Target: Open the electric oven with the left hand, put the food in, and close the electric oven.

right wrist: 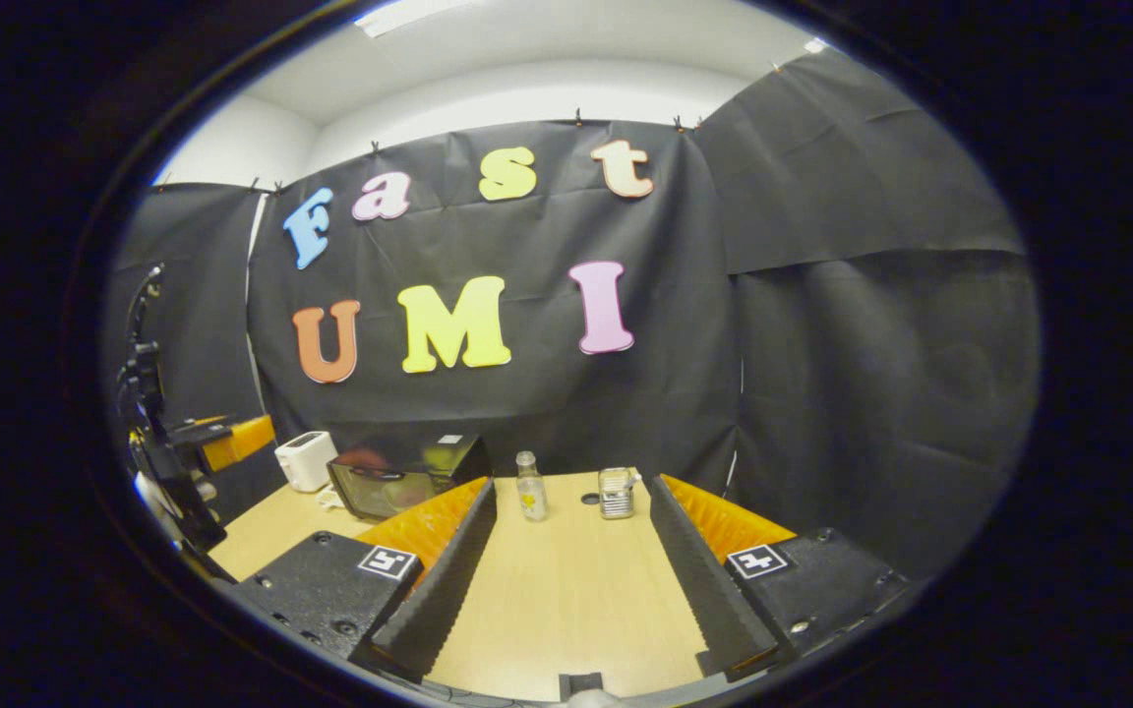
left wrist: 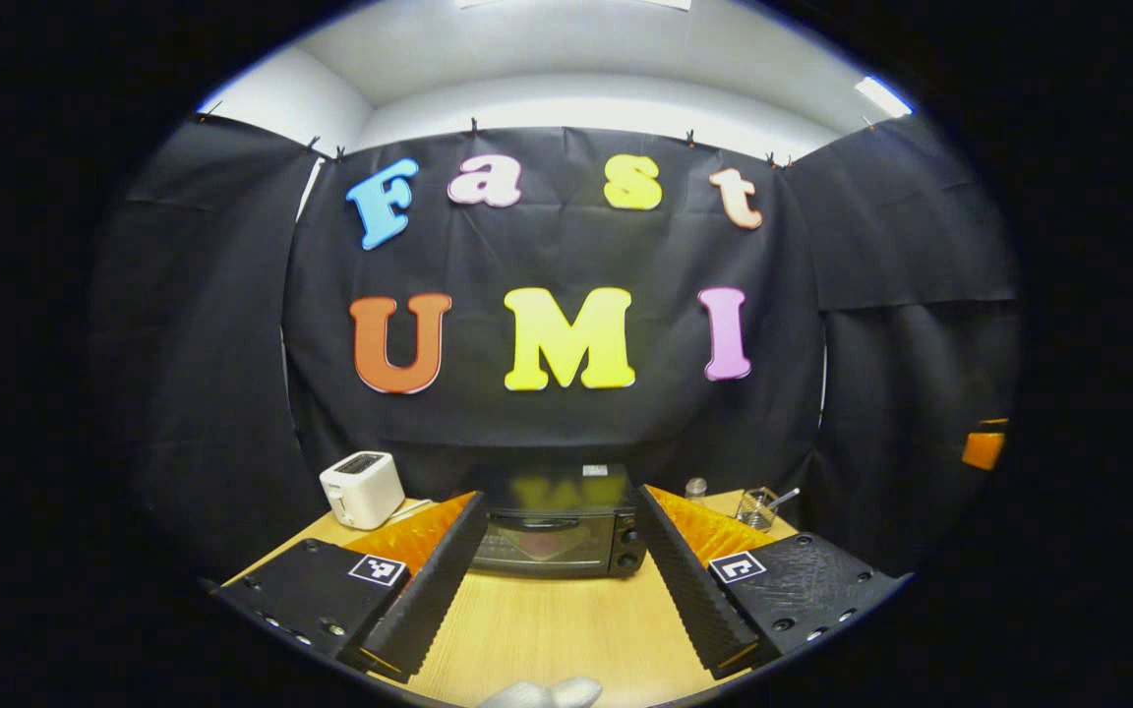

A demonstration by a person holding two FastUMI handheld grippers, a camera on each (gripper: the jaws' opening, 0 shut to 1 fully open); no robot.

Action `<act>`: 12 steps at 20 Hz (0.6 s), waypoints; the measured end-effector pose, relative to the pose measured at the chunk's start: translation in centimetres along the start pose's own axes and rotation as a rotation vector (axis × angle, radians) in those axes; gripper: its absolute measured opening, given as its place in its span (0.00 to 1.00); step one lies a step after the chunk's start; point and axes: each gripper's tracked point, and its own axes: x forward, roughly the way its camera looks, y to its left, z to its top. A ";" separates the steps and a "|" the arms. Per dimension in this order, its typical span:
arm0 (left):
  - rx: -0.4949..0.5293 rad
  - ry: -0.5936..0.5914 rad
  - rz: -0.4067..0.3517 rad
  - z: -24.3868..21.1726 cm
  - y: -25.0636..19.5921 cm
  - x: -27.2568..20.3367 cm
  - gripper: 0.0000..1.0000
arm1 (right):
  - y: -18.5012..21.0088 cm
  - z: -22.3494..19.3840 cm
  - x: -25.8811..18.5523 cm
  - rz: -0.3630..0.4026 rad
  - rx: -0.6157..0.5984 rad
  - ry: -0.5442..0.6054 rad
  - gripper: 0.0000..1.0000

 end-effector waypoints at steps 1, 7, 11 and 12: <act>-0.005 -0.005 0.007 0.6 -0.2 -1.9 0.96 | -0.1 0.3 -0.8 0.004 -0.019 -0.014 1.00; 0.046 -0.046 0.096 2.1 0.8 -11.3 0.96 | 0.4 1.0 -4.9 0.041 -0.046 -0.085 1.00; 0.040 -0.028 0.102 1.6 1.0 -14.7 0.96 | 0.6 0.2 -6.5 0.058 -0.018 -0.074 1.00; 0.042 -0.032 0.103 1.7 1.1 -15.2 0.96 | 0.5 -0.3 -6.6 0.056 -0.016 -0.067 1.00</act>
